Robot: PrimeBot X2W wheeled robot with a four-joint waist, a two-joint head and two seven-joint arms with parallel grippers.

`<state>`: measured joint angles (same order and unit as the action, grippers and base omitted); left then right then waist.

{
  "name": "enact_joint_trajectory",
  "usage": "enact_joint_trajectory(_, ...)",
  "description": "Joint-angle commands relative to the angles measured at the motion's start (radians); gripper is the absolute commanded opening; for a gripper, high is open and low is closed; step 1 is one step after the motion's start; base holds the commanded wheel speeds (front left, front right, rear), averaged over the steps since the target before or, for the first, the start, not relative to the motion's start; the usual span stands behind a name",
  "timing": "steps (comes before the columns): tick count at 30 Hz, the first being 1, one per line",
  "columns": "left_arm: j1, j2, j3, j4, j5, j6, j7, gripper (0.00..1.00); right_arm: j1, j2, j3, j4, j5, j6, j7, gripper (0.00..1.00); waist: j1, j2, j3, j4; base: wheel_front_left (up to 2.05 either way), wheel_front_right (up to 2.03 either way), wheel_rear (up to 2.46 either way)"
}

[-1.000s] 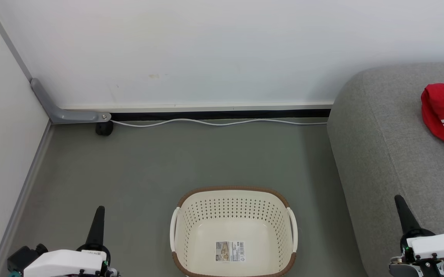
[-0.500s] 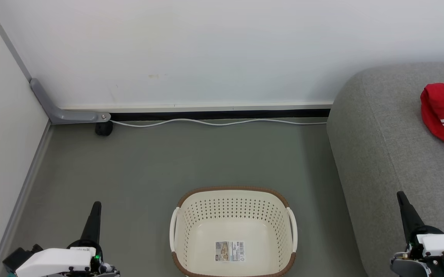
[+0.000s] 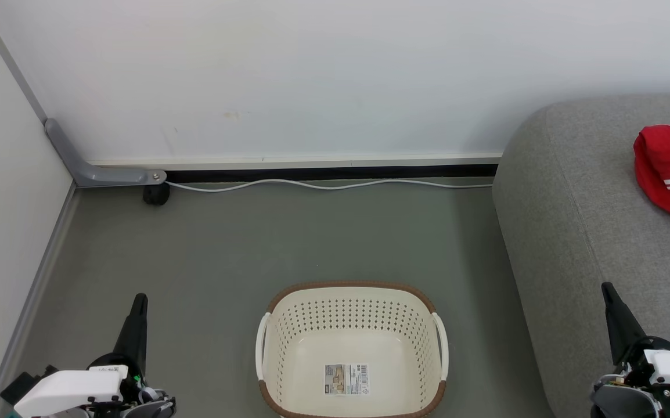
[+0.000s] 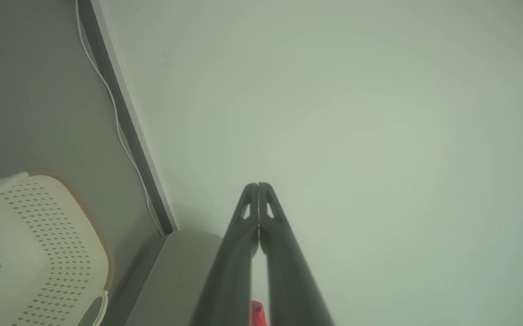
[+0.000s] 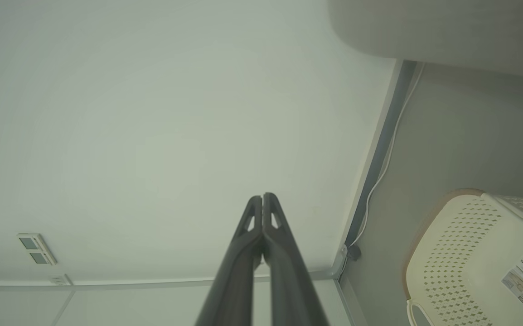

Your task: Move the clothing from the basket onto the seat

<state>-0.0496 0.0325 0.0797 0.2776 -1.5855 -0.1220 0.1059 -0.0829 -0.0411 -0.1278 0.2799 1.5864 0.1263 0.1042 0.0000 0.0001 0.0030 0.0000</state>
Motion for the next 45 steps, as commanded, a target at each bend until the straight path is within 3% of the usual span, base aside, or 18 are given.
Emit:
enact_joint_trajectory(1, -0.059, 0.018, 0.034, -0.032, -0.023, -0.009, 0.007, 0.00, -0.025, -0.009, 0.014, -0.035, 0.022, 0.004, 0.009, 0.00, 0.0000, -0.0001, 0.000, 0.000, 0.00, 0.00, 0.00)
enact_joint_trajectory(45, -0.058, 0.018, 0.034, -0.032, -0.023, -0.009, 0.007, 0.00, -0.025, -0.009, 0.014, -0.035, 0.022, 0.004, 0.009, 0.00, 0.0000, -0.0001, 0.000, 0.000, 0.00, 0.00, 0.00)
